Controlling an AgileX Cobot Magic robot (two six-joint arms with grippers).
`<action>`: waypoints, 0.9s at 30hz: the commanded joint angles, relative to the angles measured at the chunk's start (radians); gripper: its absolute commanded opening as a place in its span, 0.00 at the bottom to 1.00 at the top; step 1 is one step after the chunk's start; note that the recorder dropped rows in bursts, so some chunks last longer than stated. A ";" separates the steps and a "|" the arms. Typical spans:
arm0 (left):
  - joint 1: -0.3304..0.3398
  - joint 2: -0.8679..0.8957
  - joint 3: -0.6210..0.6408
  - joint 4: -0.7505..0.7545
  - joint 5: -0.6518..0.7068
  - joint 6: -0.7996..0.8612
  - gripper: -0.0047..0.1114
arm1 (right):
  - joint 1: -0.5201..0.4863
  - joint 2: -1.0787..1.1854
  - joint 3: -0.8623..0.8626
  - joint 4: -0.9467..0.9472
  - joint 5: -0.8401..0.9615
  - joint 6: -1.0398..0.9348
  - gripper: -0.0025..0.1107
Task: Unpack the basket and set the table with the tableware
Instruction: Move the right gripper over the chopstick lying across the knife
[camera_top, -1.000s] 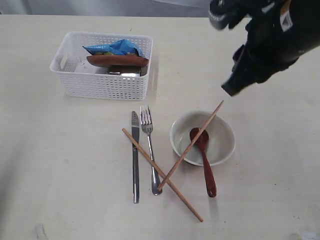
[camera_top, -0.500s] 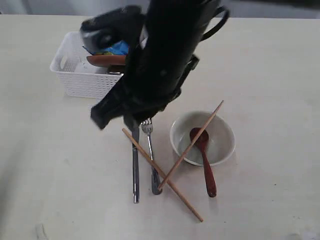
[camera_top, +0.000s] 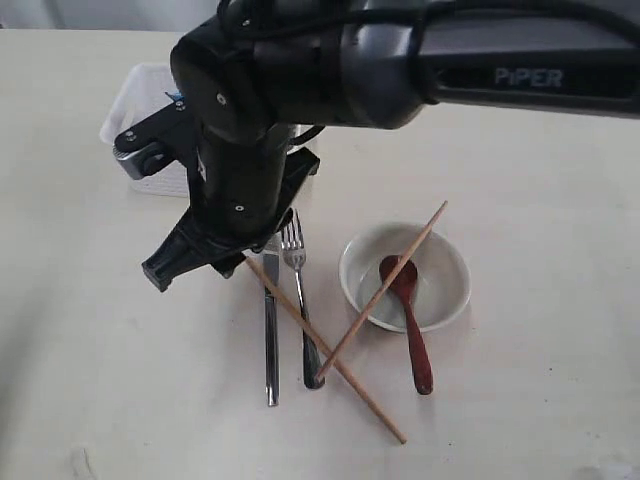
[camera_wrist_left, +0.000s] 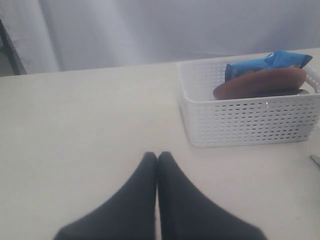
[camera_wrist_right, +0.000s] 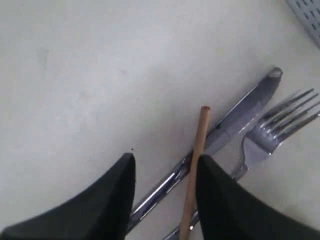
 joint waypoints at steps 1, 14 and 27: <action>-0.006 -0.003 0.002 -0.005 -0.010 0.000 0.04 | 0.002 0.056 -0.039 -0.055 0.005 0.004 0.36; -0.006 -0.003 0.002 -0.005 -0.010 0.000 0.04 | 0.002 0.135 -0.063 -0.111 0.001 0.024 0.36; -0.006 -0.003 0.002 -0.005 -0.010 0.000 0.04 | 0.002 0.168 -0.063 -0.113 -0.026 0.024 0.36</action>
